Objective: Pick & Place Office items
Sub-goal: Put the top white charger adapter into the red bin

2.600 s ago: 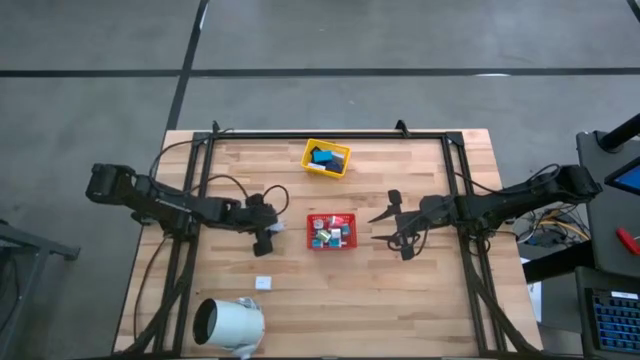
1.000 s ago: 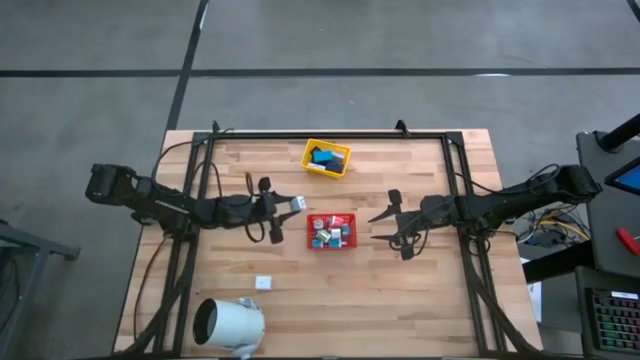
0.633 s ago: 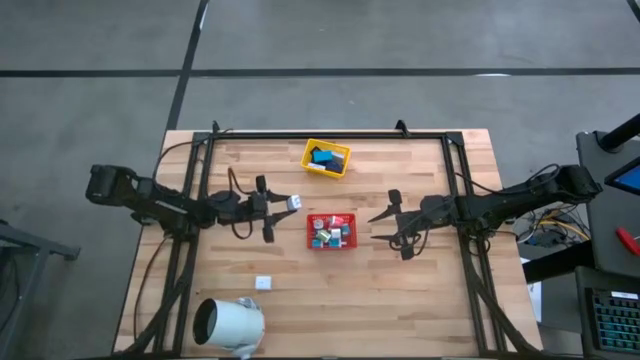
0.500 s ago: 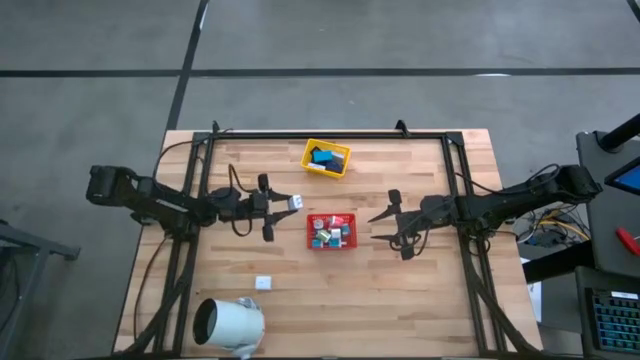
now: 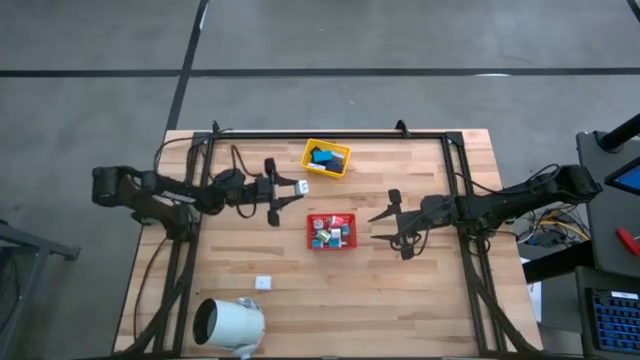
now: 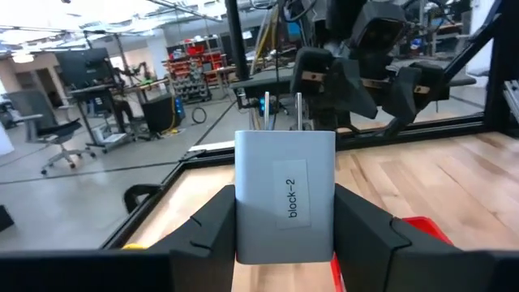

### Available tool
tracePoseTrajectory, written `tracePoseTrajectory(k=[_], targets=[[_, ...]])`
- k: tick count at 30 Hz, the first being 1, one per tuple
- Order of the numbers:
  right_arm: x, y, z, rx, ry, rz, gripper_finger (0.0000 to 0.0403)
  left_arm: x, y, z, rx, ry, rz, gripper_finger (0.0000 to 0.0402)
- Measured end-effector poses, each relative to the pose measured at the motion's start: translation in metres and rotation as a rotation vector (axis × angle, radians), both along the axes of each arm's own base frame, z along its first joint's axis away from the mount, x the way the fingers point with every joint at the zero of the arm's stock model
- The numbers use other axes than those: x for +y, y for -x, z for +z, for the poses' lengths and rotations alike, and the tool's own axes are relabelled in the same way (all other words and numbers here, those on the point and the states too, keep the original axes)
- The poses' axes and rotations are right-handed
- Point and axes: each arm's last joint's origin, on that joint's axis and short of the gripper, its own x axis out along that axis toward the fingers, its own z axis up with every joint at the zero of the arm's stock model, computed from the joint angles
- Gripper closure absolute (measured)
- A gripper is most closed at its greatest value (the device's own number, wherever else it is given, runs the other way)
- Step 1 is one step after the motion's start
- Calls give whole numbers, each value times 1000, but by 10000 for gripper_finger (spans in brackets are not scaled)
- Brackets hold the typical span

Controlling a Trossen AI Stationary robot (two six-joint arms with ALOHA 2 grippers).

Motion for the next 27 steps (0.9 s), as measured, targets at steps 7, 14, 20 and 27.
tracePoseTrajectory(k=[7,14,20,27], targets=[[0,0,0,0,0,0,202,10,-31,-17,79,24,-57,249],[0,2,-6,15,-9,-3,202,13,-48,-29,148,70,-121,249],[0,3,-7,13,-19,-6,202,7,-53,-32,266,106,-144,249],[0,3,-7,10,-17,-6,202,-4,-59,-31,381,112,-169,249]])
